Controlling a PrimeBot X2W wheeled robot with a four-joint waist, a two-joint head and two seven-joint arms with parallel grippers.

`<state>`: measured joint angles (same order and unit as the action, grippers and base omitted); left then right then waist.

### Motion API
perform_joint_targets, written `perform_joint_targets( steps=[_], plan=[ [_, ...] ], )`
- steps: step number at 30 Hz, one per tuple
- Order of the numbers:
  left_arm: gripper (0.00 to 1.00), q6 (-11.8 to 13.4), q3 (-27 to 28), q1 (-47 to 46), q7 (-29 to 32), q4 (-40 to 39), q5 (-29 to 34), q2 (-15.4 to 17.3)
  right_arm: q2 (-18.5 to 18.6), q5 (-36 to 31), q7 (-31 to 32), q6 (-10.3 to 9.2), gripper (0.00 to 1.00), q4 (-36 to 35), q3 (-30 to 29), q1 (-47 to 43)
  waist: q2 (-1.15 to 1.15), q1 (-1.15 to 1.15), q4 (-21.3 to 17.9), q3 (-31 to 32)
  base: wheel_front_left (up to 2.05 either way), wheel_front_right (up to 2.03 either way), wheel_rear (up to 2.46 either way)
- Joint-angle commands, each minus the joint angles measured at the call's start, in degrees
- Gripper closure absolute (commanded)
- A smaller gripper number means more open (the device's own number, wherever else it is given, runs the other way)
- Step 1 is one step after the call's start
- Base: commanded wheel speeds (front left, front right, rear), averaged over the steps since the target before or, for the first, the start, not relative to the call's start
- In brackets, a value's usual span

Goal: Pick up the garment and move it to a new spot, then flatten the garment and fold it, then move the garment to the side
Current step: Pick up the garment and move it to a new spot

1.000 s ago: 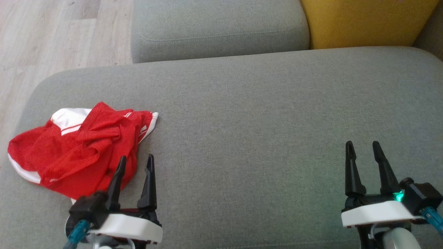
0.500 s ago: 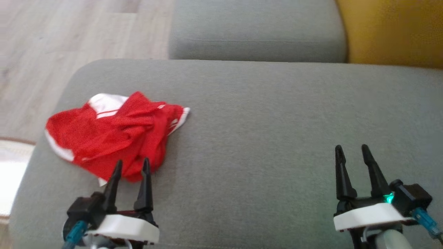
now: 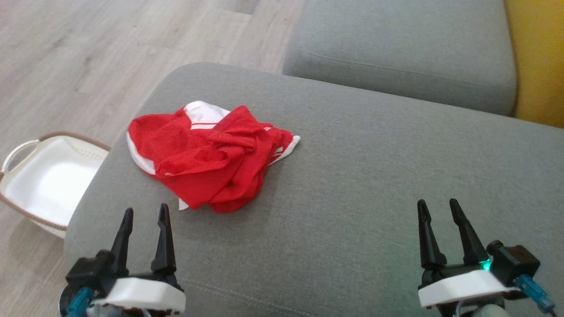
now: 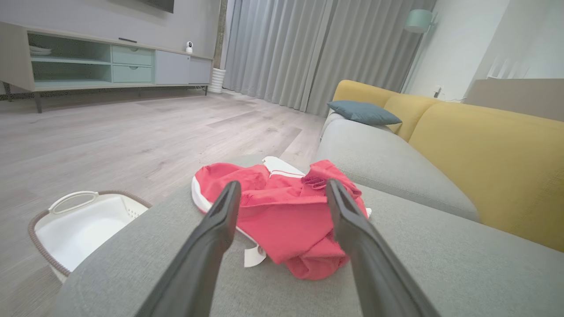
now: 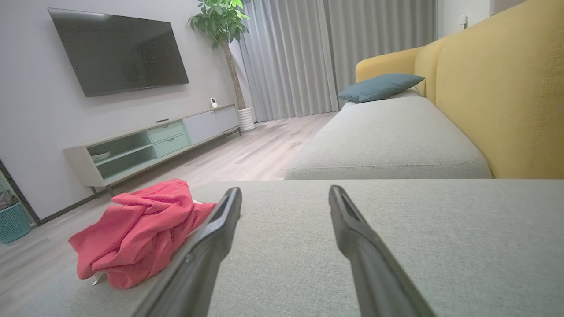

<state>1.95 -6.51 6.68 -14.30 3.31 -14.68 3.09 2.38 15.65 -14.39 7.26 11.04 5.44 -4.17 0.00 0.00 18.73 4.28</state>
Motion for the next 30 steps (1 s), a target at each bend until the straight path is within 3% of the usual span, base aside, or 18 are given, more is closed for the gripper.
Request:
perform_joint_targets(
  steps=[1,20,27,30],
  plan=[
    [0.00,-0.3,1.9,-1.8,-0.7,-2.2,0.5,-0.2,0.5,0.5,-0.6,0.23,0.00,-1.6,1.4,1.6,0.00,0.00,1.1,0.3,0.00,0.00,0.00],
    [0.00,-1.5,5.1,-2.1,-0.7,-2.9,1.6,-0.2,0.5,1.0,-0.6,0.23,0.00,-1.7,1.6,1.6,0.00,0.00,1.8,-1.1,0.00,0.00,0.00],
    [0.00,-3.5,6.2,-6.0,-0.7,0.0,2.3,-0.1,0.5,-0.7,-0.6,0.23,0.00,-3.4,-2.2,3.0,0.00,0.00,1.4,-5.9,0.00,0.00,0.00],
    [0.00,-5.0,5.4,-10.4,0.1,4.5,2.8,1.6,0.5,-2.4,-0.6,0.23,0.00,-4.7,-4.6,4.2,0.00,0.00,1.3,-8.8,0.00,0.00,0.00]
  ],
)
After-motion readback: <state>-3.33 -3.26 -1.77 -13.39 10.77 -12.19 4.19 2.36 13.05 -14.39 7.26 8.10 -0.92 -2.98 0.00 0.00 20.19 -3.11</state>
